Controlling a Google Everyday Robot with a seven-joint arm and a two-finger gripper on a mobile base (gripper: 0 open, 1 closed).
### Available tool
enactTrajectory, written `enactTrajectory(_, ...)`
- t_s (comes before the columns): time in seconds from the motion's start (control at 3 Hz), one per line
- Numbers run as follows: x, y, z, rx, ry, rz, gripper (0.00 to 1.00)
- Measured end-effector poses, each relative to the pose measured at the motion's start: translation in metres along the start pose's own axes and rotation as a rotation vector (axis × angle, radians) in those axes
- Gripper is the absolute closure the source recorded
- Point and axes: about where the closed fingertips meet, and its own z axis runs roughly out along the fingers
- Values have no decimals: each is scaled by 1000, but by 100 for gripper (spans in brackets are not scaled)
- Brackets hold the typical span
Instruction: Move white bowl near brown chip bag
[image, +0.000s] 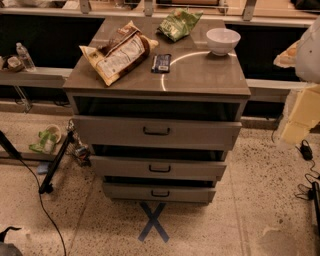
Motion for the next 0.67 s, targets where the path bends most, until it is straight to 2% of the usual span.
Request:
enactTrajectory(0.33,0,0,0,0,0,0,0)
enactTrajectory(0.67,-5,-34,7,51,-40,7,0)
